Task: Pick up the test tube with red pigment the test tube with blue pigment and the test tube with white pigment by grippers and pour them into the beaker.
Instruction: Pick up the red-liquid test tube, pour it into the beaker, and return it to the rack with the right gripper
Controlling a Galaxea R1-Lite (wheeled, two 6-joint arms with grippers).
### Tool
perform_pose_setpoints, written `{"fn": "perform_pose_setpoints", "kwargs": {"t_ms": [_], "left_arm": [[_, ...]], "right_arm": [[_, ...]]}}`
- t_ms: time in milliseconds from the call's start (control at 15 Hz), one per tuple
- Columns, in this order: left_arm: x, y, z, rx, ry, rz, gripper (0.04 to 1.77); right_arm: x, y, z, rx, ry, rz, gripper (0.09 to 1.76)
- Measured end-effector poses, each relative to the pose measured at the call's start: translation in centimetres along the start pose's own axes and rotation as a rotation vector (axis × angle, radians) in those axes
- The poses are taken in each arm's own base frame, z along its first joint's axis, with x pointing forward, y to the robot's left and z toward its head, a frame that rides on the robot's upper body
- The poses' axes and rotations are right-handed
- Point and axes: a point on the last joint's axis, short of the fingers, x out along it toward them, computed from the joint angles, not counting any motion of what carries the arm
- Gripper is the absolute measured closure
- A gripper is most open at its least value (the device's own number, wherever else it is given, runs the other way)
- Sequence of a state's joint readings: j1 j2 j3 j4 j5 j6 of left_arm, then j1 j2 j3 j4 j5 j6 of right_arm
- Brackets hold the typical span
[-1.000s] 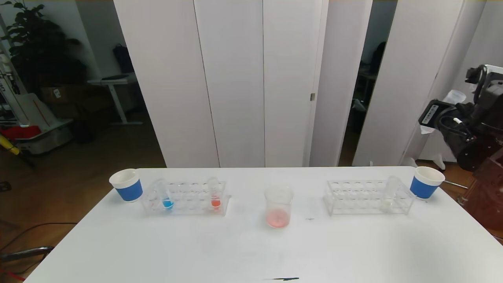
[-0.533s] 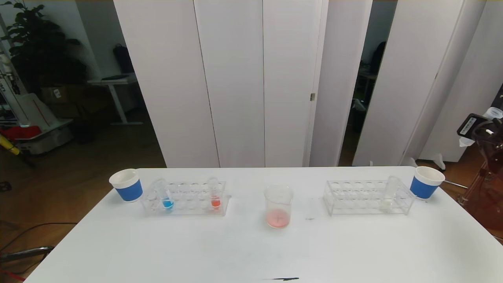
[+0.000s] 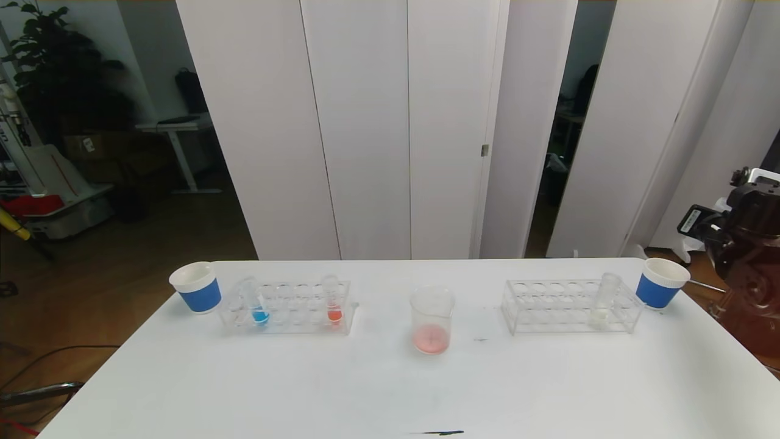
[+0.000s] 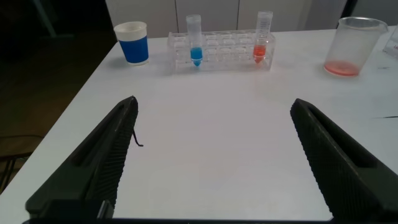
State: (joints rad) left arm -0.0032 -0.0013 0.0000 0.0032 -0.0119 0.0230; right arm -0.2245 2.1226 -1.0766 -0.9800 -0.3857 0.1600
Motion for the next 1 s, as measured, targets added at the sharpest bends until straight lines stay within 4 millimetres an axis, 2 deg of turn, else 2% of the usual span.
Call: {"fn": "perform_pose_setpoints", "kwargs": {"t_ms": [467,733,800,933,1000], "left_arm": [[0.0,0.0,0.0,0.000,0.000,0.000,0.06],[0.0,0.0,0.0,0.000,0.000,0.000,0.06],[0.0,0.0,0.0,0.000,0.000,0.000,0.06],[0.0,0.0,0.0,0.000,0.000,0.000,0.06],[0.0,0.0,0.0,0.000,0.000,0.000,0.06]], "right_arm": [[2.4,0.0,-5.7,-0.037,0.083,-0.016,1.27],[2.8,-0.2,-7.3,-0.052,0.117,-0.026,1.24],[2.8,-0.2,-7.5,-0.054,0.120,-0.026,1.09],[2.9,-0.2,-7.7,-0.055,0.123,-0.027,0.43],[2.9,-0.2,-7.7,-0.055,0.123,-0.026,0.19]]}}
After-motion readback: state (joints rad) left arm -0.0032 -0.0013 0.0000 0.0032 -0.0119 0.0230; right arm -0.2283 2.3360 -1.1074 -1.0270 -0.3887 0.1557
